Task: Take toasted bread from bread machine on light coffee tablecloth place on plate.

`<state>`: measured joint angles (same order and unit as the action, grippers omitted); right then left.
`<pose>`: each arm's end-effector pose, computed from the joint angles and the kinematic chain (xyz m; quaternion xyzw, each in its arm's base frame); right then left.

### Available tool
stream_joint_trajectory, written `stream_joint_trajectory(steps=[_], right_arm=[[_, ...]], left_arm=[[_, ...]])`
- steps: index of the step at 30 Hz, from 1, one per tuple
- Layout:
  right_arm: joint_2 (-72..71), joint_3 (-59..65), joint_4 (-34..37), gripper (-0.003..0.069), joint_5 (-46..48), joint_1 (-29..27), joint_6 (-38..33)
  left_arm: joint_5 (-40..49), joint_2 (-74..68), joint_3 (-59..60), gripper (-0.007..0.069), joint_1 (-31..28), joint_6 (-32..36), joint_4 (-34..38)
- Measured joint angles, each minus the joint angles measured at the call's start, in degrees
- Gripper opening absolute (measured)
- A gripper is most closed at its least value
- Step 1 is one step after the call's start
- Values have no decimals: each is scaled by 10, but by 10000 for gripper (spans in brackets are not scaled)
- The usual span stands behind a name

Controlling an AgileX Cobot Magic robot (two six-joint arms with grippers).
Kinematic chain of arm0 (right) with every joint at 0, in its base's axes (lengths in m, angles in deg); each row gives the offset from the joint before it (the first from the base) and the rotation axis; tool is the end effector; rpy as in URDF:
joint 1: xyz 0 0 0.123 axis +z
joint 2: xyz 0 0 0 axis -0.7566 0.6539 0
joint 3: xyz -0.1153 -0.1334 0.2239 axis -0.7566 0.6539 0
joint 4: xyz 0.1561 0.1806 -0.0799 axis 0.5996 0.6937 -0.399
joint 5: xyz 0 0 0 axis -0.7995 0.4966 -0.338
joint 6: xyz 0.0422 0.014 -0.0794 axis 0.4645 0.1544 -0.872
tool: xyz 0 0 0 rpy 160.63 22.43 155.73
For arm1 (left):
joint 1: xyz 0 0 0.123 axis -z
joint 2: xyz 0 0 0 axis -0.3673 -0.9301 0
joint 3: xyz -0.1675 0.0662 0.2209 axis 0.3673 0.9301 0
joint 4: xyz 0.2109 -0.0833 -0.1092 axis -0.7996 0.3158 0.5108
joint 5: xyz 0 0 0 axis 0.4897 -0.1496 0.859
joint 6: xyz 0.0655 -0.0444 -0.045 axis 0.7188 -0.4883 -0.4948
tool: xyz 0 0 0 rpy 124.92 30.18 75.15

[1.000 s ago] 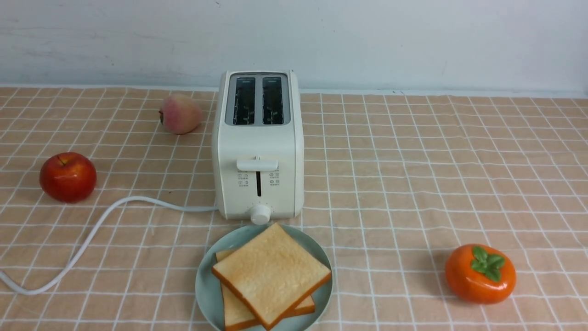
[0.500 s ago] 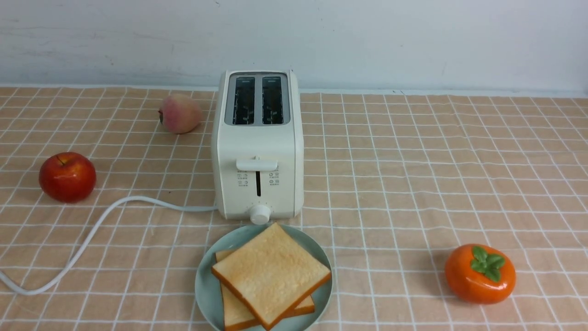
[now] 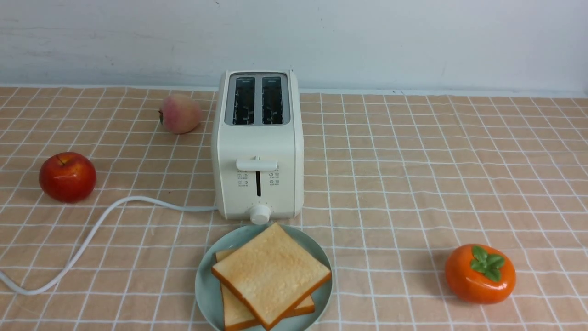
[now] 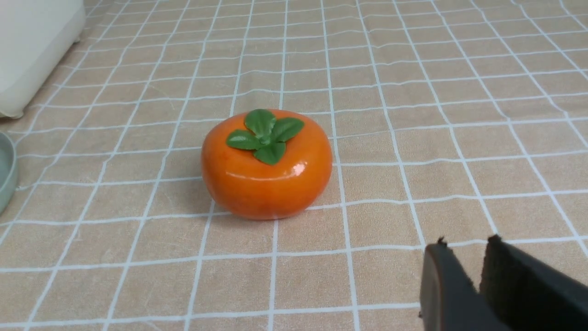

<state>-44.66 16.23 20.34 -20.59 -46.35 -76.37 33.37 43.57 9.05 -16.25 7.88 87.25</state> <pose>0.0520 0.0018 0.1746 0.0170 0.8053 0.0364 0.5916 0.0520 -0.0045 0.1683 -0.0932 0.8067 -0.1186 0.5714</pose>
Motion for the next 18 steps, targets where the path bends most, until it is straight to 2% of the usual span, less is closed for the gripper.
stream_joint_trajectory(steps=[18], right_arm=[[0,0,0,150,0,-2,0]], left_arm=[[0,0,0,82,0,0,0]])
